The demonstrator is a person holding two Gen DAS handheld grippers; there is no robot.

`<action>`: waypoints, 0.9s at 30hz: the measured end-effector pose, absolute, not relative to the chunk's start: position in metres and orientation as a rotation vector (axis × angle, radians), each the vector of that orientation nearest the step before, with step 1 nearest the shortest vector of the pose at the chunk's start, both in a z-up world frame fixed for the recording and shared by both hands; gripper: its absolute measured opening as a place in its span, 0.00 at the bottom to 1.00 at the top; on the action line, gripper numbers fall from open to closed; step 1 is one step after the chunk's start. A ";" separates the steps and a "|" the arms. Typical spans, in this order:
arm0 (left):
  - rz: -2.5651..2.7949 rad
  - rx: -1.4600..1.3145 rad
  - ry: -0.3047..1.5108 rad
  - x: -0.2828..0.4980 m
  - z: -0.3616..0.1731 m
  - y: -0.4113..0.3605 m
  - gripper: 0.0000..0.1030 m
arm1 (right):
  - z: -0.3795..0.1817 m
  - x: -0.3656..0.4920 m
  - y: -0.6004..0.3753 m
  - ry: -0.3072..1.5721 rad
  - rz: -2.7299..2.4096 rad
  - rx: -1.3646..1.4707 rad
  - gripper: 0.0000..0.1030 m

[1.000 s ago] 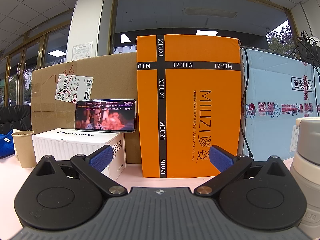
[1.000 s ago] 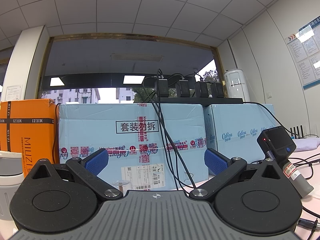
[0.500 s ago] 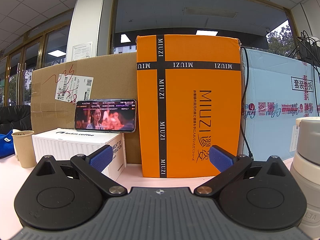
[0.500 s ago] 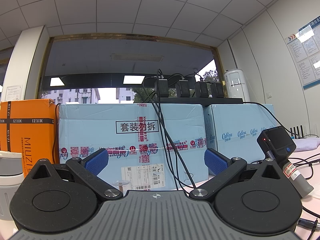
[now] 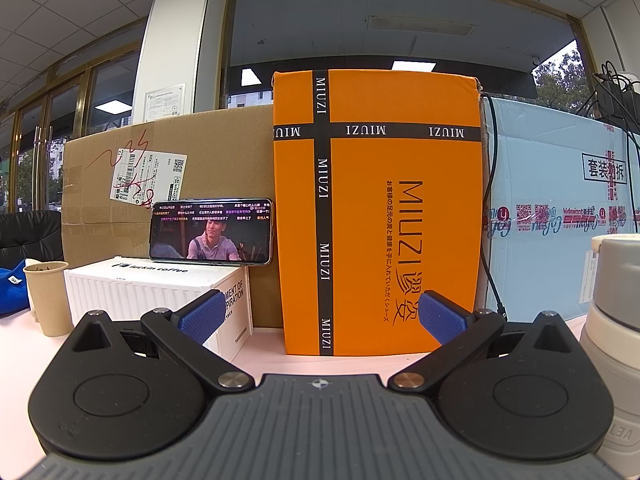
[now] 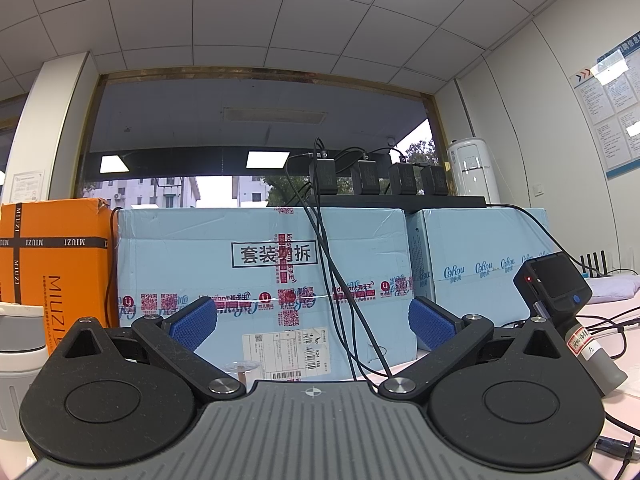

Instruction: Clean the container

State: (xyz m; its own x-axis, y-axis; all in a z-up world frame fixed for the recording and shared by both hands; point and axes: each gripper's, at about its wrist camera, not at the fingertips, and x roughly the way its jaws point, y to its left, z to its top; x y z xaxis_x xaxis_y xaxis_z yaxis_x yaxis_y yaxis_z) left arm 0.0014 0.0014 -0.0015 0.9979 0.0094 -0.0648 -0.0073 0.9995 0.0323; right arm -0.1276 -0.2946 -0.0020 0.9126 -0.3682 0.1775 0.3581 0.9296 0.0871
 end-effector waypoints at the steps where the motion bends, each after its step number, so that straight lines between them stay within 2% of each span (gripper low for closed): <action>1: 0.008 0.032 0.065 0.002 -0.002 0.001 1.00 | -0.002 -0.128 -0.295 -0.193 -0.374 0.053 1.00; 27: 0.019 -0.022 0.035 -0.007 0.005 0.011 1.00 | 0.002 -0.129 -0.291 -0.201 -0.348 0.028 1.00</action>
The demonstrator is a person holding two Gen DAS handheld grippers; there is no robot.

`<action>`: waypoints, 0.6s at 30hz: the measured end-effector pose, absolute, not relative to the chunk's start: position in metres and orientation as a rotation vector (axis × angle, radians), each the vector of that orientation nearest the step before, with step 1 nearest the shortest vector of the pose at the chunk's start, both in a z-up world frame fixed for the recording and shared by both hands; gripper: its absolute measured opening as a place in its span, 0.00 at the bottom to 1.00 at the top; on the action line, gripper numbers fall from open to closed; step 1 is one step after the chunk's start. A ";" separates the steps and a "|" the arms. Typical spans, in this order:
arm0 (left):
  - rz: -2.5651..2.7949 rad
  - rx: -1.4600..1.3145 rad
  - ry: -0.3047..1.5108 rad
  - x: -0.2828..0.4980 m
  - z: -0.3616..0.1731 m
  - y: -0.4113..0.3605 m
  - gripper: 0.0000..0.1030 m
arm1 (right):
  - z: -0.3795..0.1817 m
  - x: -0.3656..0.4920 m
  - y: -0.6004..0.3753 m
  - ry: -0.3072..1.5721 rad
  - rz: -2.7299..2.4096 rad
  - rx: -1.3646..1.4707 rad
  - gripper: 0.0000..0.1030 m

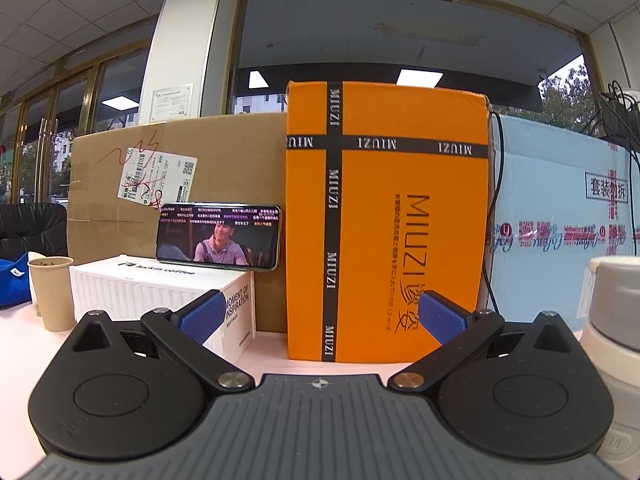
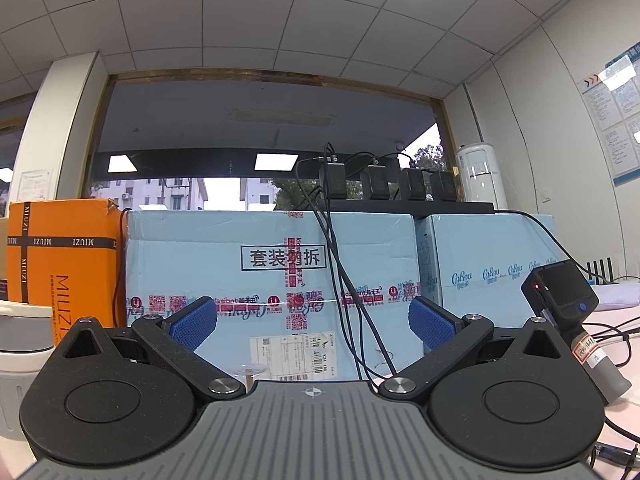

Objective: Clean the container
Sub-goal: 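Move the right gripper down toward the white wipe beside the tumbler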

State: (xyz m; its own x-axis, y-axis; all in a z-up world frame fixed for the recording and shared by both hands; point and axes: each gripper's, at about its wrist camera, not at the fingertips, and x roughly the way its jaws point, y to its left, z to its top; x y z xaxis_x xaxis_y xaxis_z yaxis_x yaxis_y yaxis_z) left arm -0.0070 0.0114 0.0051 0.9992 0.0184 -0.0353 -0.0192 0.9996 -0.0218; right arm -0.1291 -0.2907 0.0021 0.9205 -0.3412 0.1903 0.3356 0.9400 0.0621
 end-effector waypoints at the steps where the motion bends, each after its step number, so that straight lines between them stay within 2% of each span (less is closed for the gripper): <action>1: 0.025 -0.034 0.026 -0.009 0.007 0.014 1.00 | 0.003 -0.129 -0.290 -0.201 -0.343 0.026 1.00; 11: 0.006 -0.123 -0.042 -0.034 0.025 0.037 1.00 | 0.022 -0.131 -0.289 -0.154 -0.244 0.024 1.00; 18: -0.087 -0.121 -0.062 -0.051 0.036 0.039 1.00 | 0.044 -0.135 -0.291 -0.041 -0.074 -0.030 1.00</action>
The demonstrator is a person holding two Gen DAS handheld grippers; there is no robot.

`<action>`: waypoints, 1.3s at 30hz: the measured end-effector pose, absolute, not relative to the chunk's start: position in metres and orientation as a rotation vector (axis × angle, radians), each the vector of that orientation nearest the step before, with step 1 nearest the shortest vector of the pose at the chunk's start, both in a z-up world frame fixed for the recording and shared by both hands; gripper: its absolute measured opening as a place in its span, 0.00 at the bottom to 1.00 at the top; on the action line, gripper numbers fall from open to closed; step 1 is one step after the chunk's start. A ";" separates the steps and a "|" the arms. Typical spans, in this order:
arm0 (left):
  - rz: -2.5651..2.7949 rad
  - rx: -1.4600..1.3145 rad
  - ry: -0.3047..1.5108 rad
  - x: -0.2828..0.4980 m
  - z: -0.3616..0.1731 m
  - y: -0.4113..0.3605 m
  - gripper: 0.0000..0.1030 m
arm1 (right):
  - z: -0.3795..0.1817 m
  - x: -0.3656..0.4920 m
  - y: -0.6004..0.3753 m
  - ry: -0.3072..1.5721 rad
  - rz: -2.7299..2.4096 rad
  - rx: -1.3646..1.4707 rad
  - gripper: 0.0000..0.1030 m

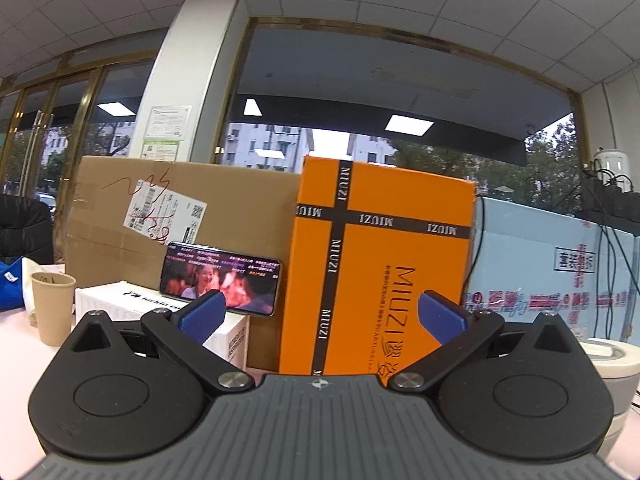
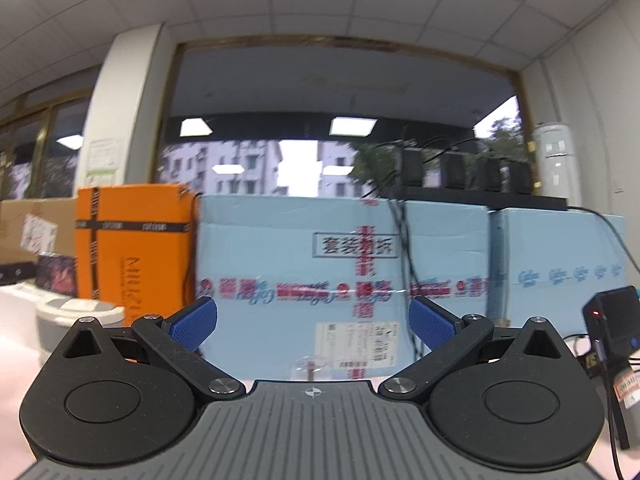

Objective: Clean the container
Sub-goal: 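Move the right gripper down toward the white wipe beside the tumbler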

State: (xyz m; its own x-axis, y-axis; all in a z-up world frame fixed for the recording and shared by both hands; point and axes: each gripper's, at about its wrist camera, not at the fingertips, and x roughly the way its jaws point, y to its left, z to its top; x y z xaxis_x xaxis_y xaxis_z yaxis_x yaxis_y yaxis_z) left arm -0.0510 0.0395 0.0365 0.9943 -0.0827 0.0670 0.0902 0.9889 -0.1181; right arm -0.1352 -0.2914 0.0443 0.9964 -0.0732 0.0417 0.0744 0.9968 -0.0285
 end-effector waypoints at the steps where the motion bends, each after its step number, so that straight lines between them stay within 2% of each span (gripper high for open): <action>1: -0.109 -0.125 -0.058 -0.052 0.038 0.040 1.00 | 0.046 -0.136 -0.291 -0.020 -0.048 -0.035 1.00; 21: -0.332 -0.084 -0.059 -0.086 0.041 0.021 1.00 | 0.033 -0.128 -0.267 0.375 0.369 -0.013 0.97; 31: -0.354 -0.068 -0.048 -0.087 0.037 0.016 1.00 | 0.023 -0.132 -0.258 0.436 0.420 -0.025 0.95; 39: -0.363 -0.058 -0.046 -0.088 0.035 0.014 1.00 | 0.016 -0.127 -0.253 0.479 0.415 -0.011 0.87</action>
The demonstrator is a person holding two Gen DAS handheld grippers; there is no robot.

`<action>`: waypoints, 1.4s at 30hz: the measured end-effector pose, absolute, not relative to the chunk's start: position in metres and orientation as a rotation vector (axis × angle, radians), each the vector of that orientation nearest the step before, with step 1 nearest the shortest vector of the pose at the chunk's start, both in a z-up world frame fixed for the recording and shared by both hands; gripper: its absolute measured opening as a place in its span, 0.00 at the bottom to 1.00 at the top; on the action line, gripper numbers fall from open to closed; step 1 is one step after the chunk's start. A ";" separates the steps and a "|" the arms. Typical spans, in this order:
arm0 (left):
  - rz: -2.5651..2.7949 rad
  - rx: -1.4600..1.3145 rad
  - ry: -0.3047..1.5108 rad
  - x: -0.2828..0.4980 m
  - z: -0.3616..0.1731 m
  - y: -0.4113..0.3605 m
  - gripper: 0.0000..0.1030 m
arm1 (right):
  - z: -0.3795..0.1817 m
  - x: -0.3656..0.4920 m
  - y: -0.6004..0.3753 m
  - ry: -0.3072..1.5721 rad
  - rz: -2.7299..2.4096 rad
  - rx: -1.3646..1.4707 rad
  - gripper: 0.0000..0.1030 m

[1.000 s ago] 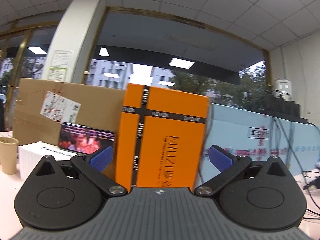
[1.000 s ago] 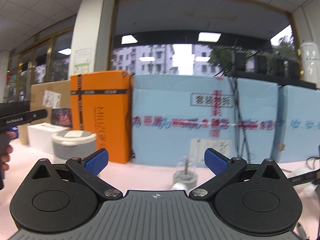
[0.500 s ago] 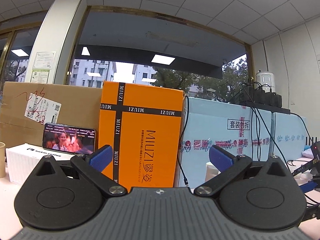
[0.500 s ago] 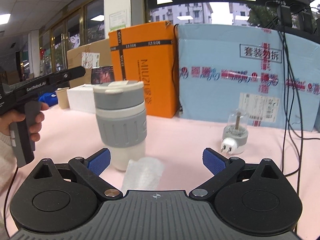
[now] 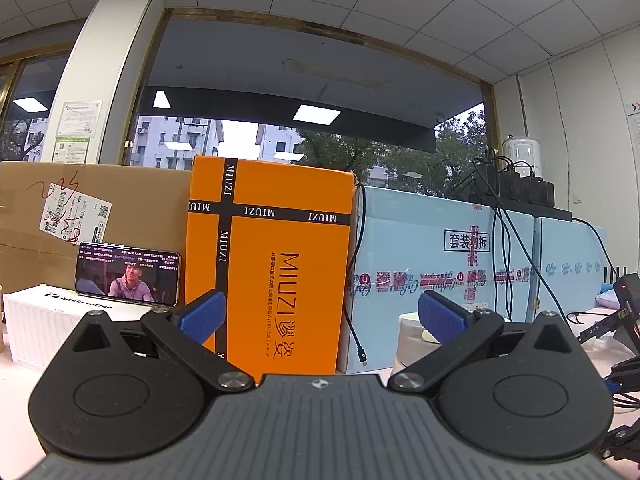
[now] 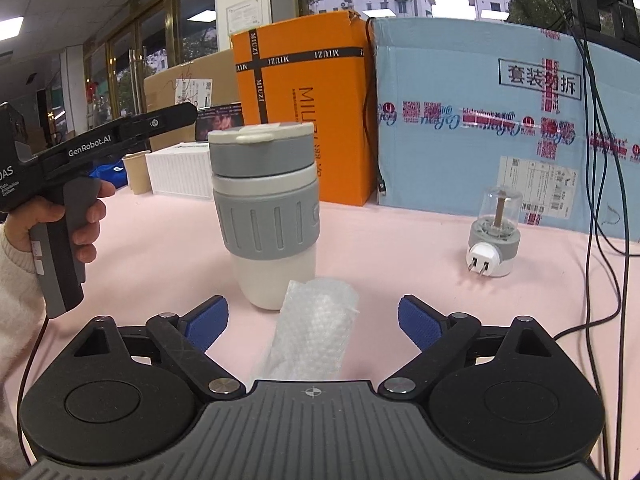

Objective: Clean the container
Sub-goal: 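Move the right gripper down toward the white wipe beside the tumbler, then close the right gripper on the white wipe and lift it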

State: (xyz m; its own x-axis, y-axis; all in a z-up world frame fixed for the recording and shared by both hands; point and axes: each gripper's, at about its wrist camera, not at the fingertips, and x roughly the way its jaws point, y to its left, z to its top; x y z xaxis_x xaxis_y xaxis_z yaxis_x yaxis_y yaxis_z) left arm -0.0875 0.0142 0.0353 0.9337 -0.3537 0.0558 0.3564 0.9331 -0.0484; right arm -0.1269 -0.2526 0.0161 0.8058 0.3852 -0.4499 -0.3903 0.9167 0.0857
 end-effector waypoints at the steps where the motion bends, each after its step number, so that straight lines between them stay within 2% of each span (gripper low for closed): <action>1: -0.364 -0.057 -0.048 -0.088 0.035 0.014 1.00 | 0.015 -0.126 -0.252 0.484 0.414 -0.008 0.85; 4: -0.364 -0.055 -0.052 -0.089 0.035 0.014 1.00 | 0.014 -0.123 -0.251 0.493 0.409 -0.004 0.82; 8: -0.360 -0.060 -0.052 -0.089 0.036 0.015 1.00 | 0.012 -0.119 -0.250 0.513 0.409 0.010 0.68; 19: -0.366 -0.066 -0.057 -0.090 0.036 0.015 1.00 | 0.005 -0.112 -0.245 0.567 0.417 -0.007 0.68; 21: -0.367 -0.065 -0.058 -0.090 0.036 0.015 1.00 | 0.002 -0.110 -0.245 0.585 0.410 -0.005 0.62; 22: -0.368 -0.064 -0.059 -0.090 0.036 0.014 1.00 | 0.001 -0.108 -0.245 0.594 0.406 -0.004 0.51; 23: -0.371 -0.063 -0.060 -0.091 0.036 0.014 1.00 | -0.001 -0.107 -0.245 0.604 0.402 -0.003 0.46; 27: -0.387 -0.069 -0.070 -0.092 0.036 0.014 1.00 | -0.007 -0.105 -0.242 0.635 0.398 -0.019 0.35; 32: -0.456 -0.081 -0.093 -0.097 0.035 0.014 1.00 | -0.016 -0.106 -0.239 0.660 0.414 -0.033 0.15; 34: -0.495 -0.070 -0.100 -0.099 0.035 0.011 1.00 | -0.016 -0.109 -0.238 0.649 0.427 -0.036 0.10; 42: -0.637 -0.010 -0.073 -0.102 0.029 -0.003 1.00 | 0.021 -0.130 -0.261 0.445 0.376 0.056 0.09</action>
State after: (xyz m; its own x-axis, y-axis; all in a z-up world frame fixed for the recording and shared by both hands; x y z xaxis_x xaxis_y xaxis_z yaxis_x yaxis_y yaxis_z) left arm -0.1024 -0.0031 0.0289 0.8014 -0.5939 0.0707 0.5946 0.8039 0.0129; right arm -0.1297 -0.2611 0.0210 0.8353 0.3668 -0.4096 -0.3425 0.9299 0.1343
